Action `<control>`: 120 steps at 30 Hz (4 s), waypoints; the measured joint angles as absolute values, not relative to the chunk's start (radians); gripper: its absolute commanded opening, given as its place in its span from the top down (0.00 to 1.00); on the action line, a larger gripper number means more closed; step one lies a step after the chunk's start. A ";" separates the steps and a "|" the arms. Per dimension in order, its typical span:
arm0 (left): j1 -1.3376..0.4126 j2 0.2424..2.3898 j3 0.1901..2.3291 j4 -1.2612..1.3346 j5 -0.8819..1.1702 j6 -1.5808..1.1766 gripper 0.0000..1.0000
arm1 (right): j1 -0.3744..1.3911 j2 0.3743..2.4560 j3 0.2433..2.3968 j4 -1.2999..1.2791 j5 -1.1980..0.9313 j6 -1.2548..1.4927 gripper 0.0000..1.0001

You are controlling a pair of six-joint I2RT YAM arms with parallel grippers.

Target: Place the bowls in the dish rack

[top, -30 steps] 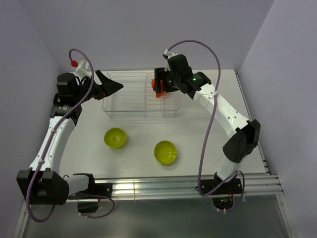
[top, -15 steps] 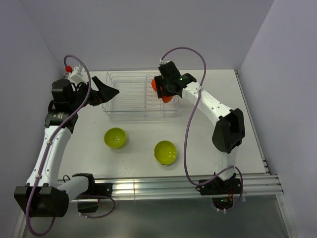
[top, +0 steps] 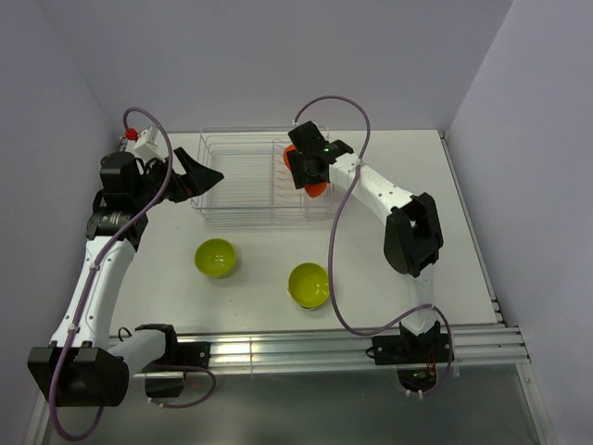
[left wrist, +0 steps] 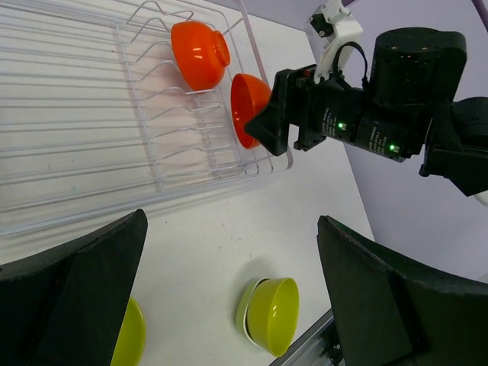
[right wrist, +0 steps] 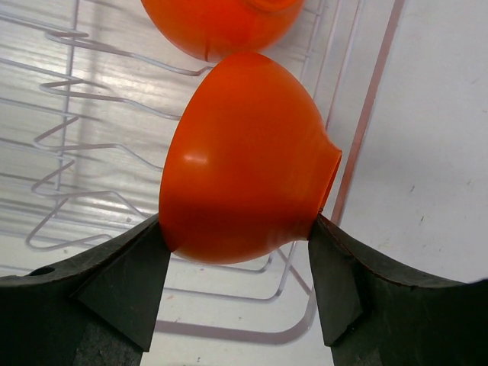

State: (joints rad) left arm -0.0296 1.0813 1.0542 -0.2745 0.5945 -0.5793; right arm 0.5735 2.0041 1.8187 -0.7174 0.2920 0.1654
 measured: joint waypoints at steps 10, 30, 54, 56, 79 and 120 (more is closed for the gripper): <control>-0.029 1.081 1.050 -0.274 0.596 -0.576 0.01 | 0.574 2.075 1.866 -0.723 0.322 0.135 1.00; -0.027 1.085 1.050 -0.251 0.605 -0.576 0.01 | 0.574 2.142 1.926 -0.774 0.327 0.117 0.72; -0.027 1.108 1.050 -0.244 0.624 -0.577 0.00 | 0.574 2.144 1.929 -0.780 0.280 0.114 0.03; -0.027 1.108 1.050 -0.244 0.628 -0.577 0.01 | 0.574 2.144 1.929 -0.780 0.268 0.114 0.02; -0.008 1.095 1.050 -0.361 0.720 -0.411 0.01 | 0.484 1.628 1.792 -0.689 -0.200 0.057 0.00; 0.025 0.953 0.960 -0.657 0.971 0.067 0.05 | 0.708 1.553 1.136 -0.738 -0.400 -0.425 0.46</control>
